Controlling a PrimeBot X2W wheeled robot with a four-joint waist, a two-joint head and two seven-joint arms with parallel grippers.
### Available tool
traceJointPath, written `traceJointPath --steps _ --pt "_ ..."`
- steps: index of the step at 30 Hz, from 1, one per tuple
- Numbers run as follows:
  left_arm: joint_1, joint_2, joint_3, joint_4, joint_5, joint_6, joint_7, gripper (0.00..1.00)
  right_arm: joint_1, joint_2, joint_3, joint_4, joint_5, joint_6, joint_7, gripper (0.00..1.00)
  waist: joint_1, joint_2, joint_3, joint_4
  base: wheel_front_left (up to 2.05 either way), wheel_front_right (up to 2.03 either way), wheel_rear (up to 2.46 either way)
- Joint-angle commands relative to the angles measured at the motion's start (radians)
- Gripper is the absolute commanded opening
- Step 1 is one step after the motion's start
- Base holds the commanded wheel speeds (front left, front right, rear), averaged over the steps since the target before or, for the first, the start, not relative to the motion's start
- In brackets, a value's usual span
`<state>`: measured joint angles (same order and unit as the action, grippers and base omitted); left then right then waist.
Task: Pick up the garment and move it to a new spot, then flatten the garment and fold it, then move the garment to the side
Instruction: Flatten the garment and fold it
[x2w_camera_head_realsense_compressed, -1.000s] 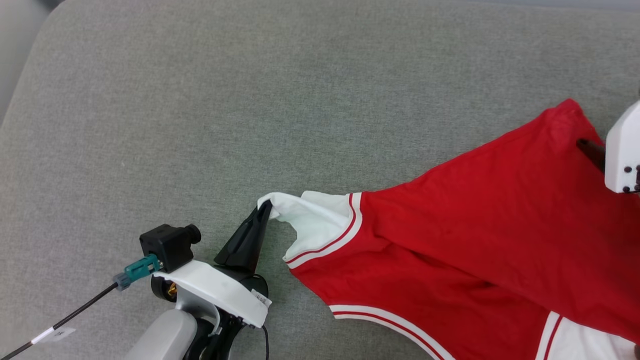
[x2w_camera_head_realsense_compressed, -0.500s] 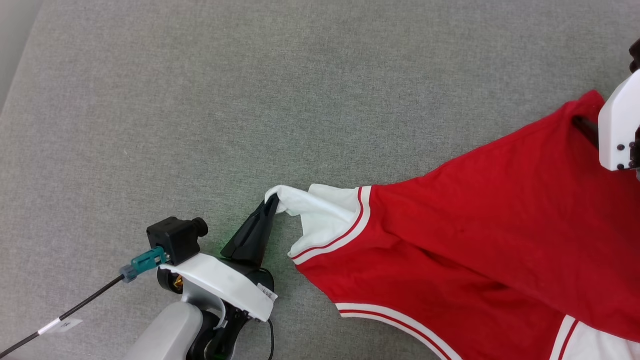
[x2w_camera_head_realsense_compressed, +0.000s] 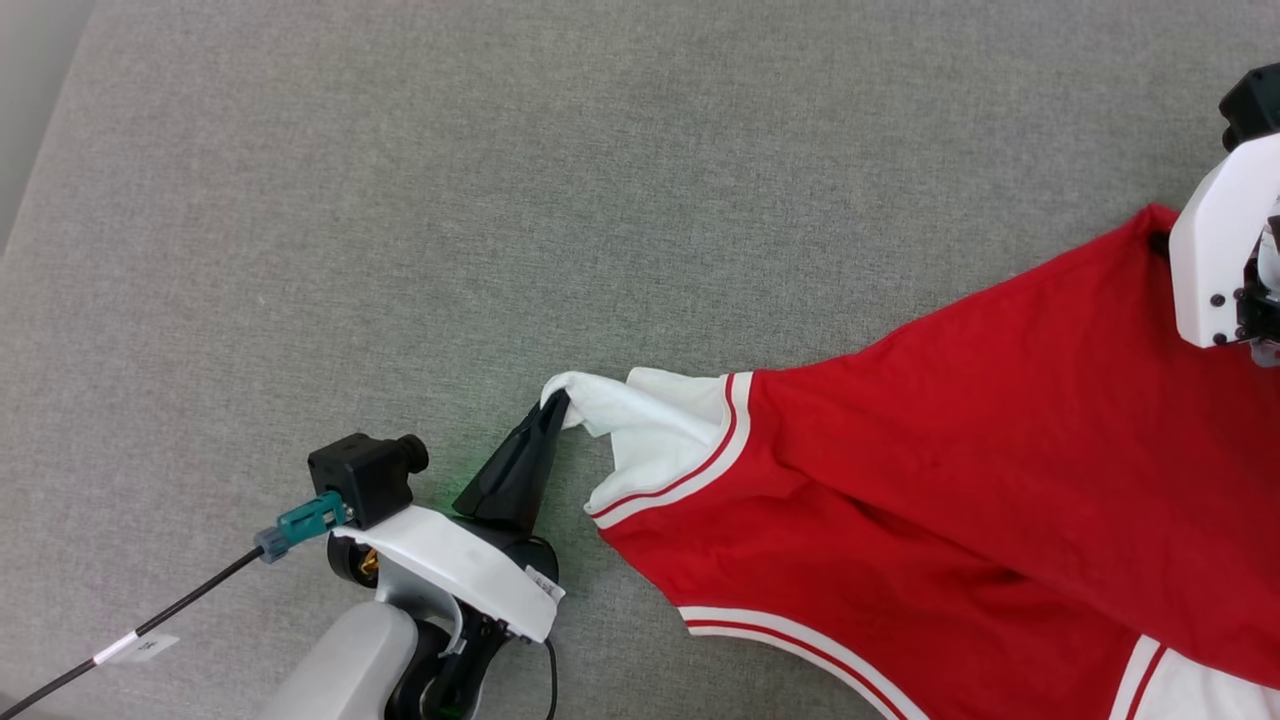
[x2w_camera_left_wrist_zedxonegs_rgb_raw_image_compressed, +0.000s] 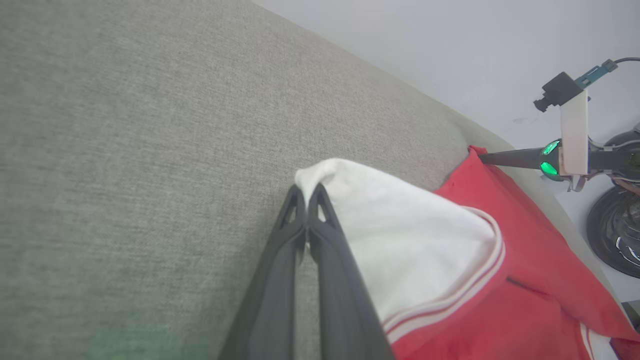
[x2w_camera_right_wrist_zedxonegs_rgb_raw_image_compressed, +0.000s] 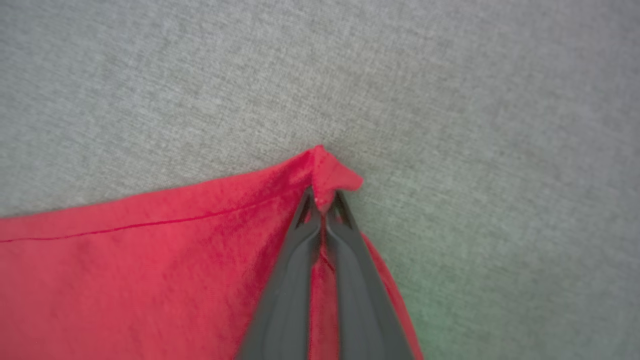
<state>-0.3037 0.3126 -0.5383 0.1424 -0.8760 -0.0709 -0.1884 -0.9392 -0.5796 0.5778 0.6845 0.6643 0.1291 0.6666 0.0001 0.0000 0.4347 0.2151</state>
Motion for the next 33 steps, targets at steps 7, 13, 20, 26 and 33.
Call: traceJointPath --steps 7,13,20,26,33 --pt "-0.014 0.006 0.015 0.013 -0.018 -0.009 -0.015 0.0 0.027 -0.013 0.041 0.081 0.066 0.001 -0.063 0.0 -0.0001 0.0 -0.044 -0.017 0.0 0.0 0.0" --pt "-0.06 0.042 0.026 -0.019 -0.01 0.003 0.023 0.0 0.016 -0.01 0.054 0.072 0.111 0.001 -0.151 0.0 -0.0001 0.0 -0.101 -0.055 0.0 0.0 0.0" --pt "-0.133 0.086 0.053 -0.039 -0.009 0.011 0.071 0.0 0.012 -0.009 0.07 0.058 0.172 0.001 -0.215 0.0 -0.0001 0.0 -0.17 -0.101 0.0 0.0 0.0" --pt "-0.224 0.118 0.077 -0.047 -0.001 0.023 0.111 0.0 -0.021 -0.018 0.062 0.029 0.249 0.001 -0.258 0.0 -0.0001 0.0 -0.233 -0.125 0.0 0.0 0.0" --pt "-0.389 0.163 0.069 -0.051 0.1 0.028 0.129 0.0 -0.079 -0.022 0.066 0.01 0.287 0.001 -0.308 0.0 -0.0001 0.0 -0.287 -0.153 0.0 0.0 0.0"
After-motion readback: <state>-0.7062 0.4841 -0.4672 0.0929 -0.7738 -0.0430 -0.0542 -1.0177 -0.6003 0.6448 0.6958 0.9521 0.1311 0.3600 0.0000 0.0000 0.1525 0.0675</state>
